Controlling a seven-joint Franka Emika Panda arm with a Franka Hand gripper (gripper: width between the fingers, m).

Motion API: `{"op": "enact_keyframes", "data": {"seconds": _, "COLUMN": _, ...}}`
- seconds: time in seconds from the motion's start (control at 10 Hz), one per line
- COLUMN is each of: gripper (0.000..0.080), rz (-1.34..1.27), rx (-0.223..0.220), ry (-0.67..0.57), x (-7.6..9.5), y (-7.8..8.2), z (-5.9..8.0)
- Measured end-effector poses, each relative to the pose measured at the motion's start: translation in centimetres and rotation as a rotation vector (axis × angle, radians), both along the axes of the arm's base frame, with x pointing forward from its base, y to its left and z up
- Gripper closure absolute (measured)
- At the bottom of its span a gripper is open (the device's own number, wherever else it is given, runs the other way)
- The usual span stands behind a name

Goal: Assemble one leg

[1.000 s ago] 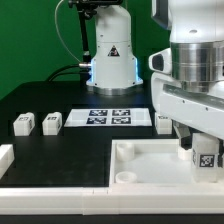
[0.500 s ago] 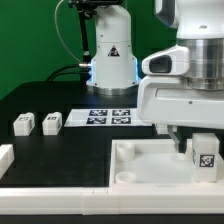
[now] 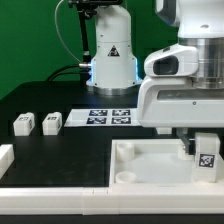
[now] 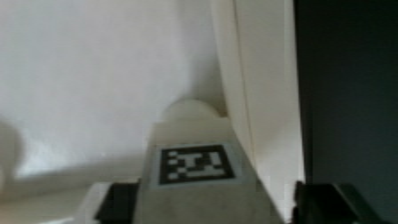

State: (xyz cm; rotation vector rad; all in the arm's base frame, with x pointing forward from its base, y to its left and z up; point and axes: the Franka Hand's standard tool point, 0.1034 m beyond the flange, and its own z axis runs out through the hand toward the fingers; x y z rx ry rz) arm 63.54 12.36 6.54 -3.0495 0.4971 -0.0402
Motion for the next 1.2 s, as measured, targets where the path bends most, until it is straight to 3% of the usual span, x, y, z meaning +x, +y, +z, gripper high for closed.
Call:
{"op": "enact_keyframes", "data": {"seconds": 0.1, "gripper": 0.0505, "rz": -0.114, "rx": 0.003, "ry": 0.006, "x": -0.02, "y": -0.06, "z": -0.05}}
{"op": "enact_keyframes", "data": {"seconds": 0.4, "gripper": 0.0505, "rz": -0.502, "rx": 0.018, "ry": 0.024, "x": 0.22, "y": -0.17, "z": -0.08}}
{"op": "enact_keyframes", "data": {"seconds": 0.9, "gripper": 0.0505, "rz": -1.352, "rx": 0.131, "ry": 0.121, "x": 0.58, "y": -0.28, "z": -0.1}}
{"op": "enact_keyframes", "data": {"seconds": 1.2, "gripper": 0.0505, "rz": -1.61, "rx": 0.145, "ry": 0.152, "x": 0.66, "y": -0.48, "z": -0.06}}
